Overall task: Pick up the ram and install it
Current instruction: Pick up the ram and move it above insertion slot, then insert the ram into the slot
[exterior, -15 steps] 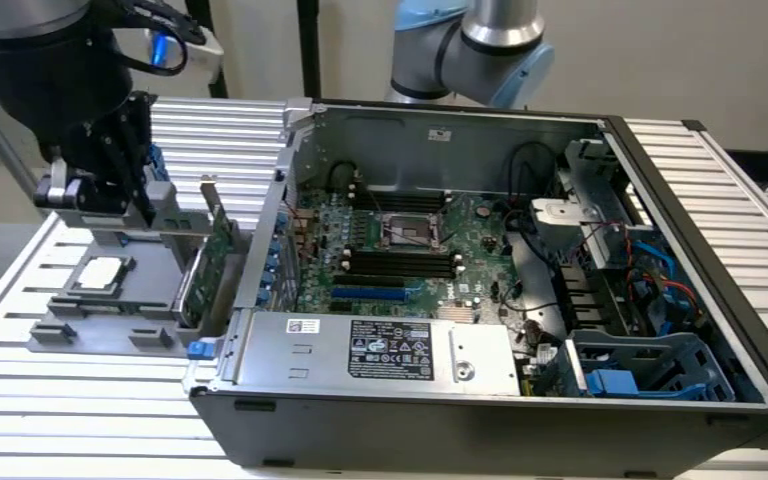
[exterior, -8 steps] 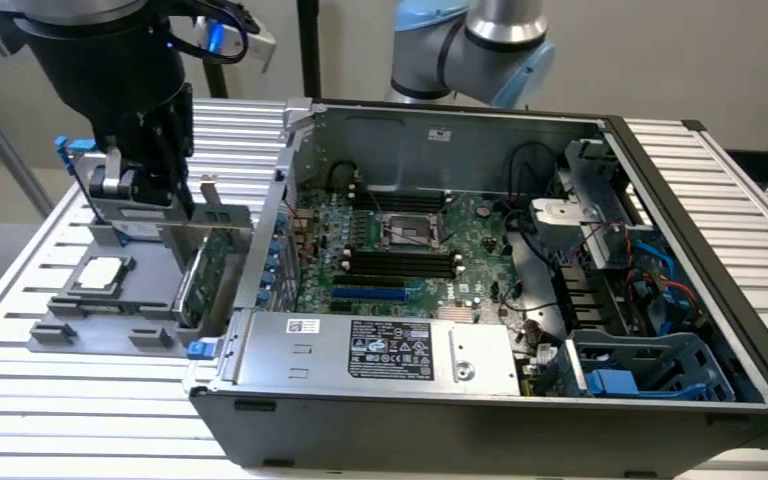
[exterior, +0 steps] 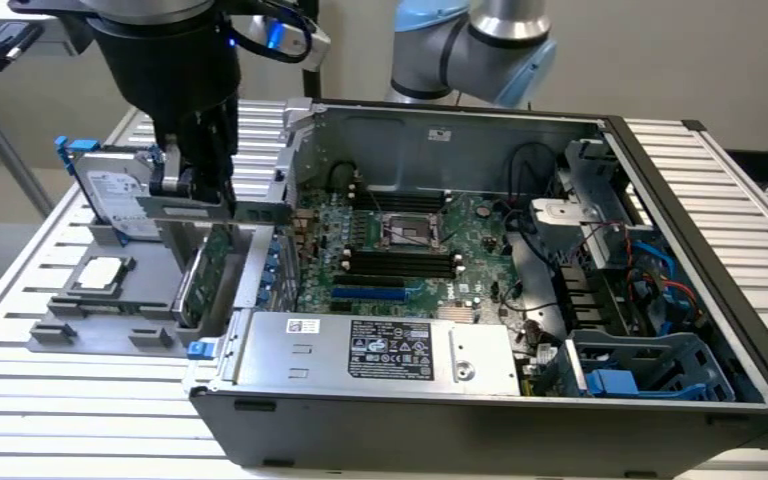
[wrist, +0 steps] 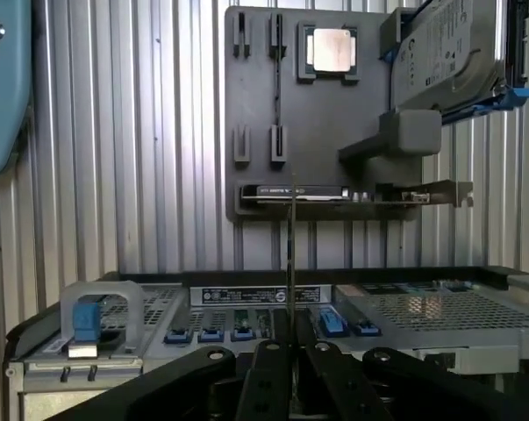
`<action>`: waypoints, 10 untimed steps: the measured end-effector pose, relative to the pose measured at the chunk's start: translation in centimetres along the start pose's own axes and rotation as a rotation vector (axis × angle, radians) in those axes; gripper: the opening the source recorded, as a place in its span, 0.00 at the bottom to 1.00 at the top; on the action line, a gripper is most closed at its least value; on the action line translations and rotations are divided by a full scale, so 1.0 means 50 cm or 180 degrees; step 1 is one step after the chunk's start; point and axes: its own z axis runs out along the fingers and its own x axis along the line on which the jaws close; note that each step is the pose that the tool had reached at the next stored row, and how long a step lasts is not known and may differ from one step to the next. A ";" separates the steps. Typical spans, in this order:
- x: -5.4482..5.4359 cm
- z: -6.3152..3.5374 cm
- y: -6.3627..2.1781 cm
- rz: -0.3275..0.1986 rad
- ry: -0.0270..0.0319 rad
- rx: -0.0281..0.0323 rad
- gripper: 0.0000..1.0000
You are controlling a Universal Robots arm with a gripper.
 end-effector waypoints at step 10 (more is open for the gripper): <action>-0.009 -0.001 -0.091 0.0000 -0.0015 0.0000 0.00</action>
